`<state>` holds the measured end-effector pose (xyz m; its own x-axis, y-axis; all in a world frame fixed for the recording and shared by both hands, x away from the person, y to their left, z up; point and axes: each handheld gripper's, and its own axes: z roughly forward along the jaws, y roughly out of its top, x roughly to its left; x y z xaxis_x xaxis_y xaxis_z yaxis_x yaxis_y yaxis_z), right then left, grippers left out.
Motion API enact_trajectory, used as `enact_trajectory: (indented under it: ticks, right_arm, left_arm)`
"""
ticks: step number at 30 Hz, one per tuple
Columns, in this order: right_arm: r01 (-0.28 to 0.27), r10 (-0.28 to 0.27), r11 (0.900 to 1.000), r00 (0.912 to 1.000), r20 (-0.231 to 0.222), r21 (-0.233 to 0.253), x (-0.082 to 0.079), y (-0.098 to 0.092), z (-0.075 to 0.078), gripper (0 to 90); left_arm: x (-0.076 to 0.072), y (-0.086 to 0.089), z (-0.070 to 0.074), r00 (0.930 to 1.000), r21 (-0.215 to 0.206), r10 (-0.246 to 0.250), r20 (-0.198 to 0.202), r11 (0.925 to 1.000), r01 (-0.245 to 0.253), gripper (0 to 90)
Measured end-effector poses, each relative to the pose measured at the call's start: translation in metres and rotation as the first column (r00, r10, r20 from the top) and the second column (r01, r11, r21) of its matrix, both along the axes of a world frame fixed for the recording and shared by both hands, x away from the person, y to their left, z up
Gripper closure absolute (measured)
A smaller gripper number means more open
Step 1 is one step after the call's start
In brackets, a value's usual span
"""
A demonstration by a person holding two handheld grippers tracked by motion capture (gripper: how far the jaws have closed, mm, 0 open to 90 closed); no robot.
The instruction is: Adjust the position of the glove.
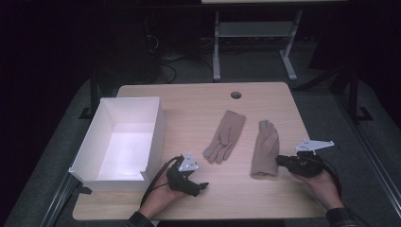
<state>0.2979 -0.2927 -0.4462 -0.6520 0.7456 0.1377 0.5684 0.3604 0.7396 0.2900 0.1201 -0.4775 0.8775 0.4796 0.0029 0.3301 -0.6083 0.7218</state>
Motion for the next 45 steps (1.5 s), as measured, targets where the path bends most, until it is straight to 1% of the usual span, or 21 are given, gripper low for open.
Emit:
enact_trajectory:
  ticks: [3,5,6,8,10,12,14,15,16,20,23,27,29,30,32,35,38,41,43,45]
  right_arm:
    - [-0.019,0.019,1.000,0.9998,-0.005,0.002,0.005,0.005,0.000,85.3]
    - [-0.027,0.027,1.000,0.9996,0.001,0.006,0.008,0.007,-0.001,85.4]
    - [-0.037,0.037,0.999,0.9993,0.001,0.000,0.013,0.011,-0.001,86.1]
    - [-0.039,0.039,0.999,0.9992,-0.003,0.001,0.016,0.014,0.000,87.2]
    - [-0.047,0.047,0.999,0.9989,0.004,0.002,0.020,0.017,0.000,88.0]
    - [-0.048,0.048,0.999,0.9989,0.006,0.010,0.024,0.020,0.001,89.3]
    - [-0.053,0.053,0.999,0.9985,0.010,-0.006,0.029,0.022,0.000,89.9]
    - [-0.054,0.054,0.999,0.9986,0.003,-0.007,0.031,0.024,0.001,90.0]
    - [-0.056,0.056,0.998,0.9984,0.008,-0.009,0.034,0.026,0.000,90.0]
    - [-0.060,0.060,0.998,0.9982,0.002,-0.009,0.041,0.033,0.000,90.0]
    - [-0.070,0.070,0.997,0.9975,0.009,-0.012,0.046,0.038,-0.002,90.0]
    - [-0.071,0.071,0.997,0.9975,-0.008,-0.022,0.053,0.044,-0.007,90.0]
    - [-0.064,0.064,0.998,0.9979,-0.009,-0.026,0.056,0.045,-0.008,90.0]
    - [-0.067,0.067,0.997,0.9978,-0.004,-0.026,0.058,0.045,-0.009,90.0]
    - [-0.063,0.062,0.997,0.9980,-0.011,-0.037,0.060,0.047,-0.010,90.0]
    - [-0.047,0.047,0.998,0.9988,-0.012,-0.041,0.063,0.047,-0.012,90.0]
    - [-0.047,0.047,0.998,0.9988,-0.013,-0.038,0.066,0.048,-0.013,90.0]
    - [-0.046,0.045,0.997,0.9988,-0.020,-0.056,0.068,0.050,-0.016,90.0]
    - [-0.049,0.048,0.998,0.9986,-0.023,-0.050,0.068,0.051,-0.018,90.0]
    - [-0.056,0.055,0.997,0.9982,-0.022,-0.056,0.068,0.052,-0.020,90.0]
  left_arm:
    - [0.000,0.000,0.000,1.0000,-0.002,0.003,-0.004,1.0000,-0.003,12.8]
    - [0.000,0.000,0.000,1.0000,-0.002,0.003,-0.003,1.0000,-0.003,12.8]
    - [0.000,0.000,0.000,1.0000,-0.002,0.002,-0.003,1.0000,-0.002,12.8]
    - [0.000,0.000,0.000,1.0000,-0.003,0.003,-0.003,1.0000,-0.003,12.8]
    - [0.000,0.000,0.000,1.0000,-0.003,0.002,-0.003,1.0000,-0.002,12.8]
    - [0.000,0.000,0.000,1.0000,-0.003,0.003,-0.004,1.0000,-0.003,12.8]
    - [0.000,0.000,0.000,1.0000,-0.002,0.004,-0.005,1.0000,-0.004,12.8]
    - [0.000,0.000,0.000,1.0000,-0.002,0.003,-0.005,1.0000,-0.003,12.8]
    - [0.000,0.000,0.000,1.0000,-0.003,0.003,-0.004,1.0000,-0.003,12.8]
    - [-0.001,0.000,0.000,1.0000,0.003,0.005,-0.006,1.0000,-0.005,12.8]
    - [-0.001,0.000,0.001,1.0000,0.004,0.006,-0.007,1.0000,-0.006,12.9]
    - [-0.001,0.000,0.000,1.0000,0.003,0.006,-0.006,1.0000,-0.006,12.8]
    - [-0.001,0.000,0.000,1.0000,0.004,0.005,-0.005,1.0000,-0.005,12.8]
    - [-0.001,0.000,0.000,1.0000,0.005,0.005,-0.005,1.0000,-0.005,12.8]
    - [-0.001,0.000,0.000,1.0000,0.004,0.005,-0.005,1.0000,-0.005,12.8]
    - [-0.001,0.000,0.000,1.0000,0.005,0.004,-0.005,1.0000,-0.004,12.8]
    - [-0.001,0.000,0.000,1.0000,0.003,0.006,-0.005,1.0000,-0.006,12.8]
    - [-0.001,0.000,0.000,1.0000,0.006,0.004,-0.005,1.0000,-0.004,12.9]
    - [-0.001,0.000,0.000,1.0000,0.005,0.004,-0.005,1.0000,-0.004,12.8]
    - [-0.001,0.000,0.000,1.0000,0.005,0.005,-0.005,1.0000,-0.005,12.8]
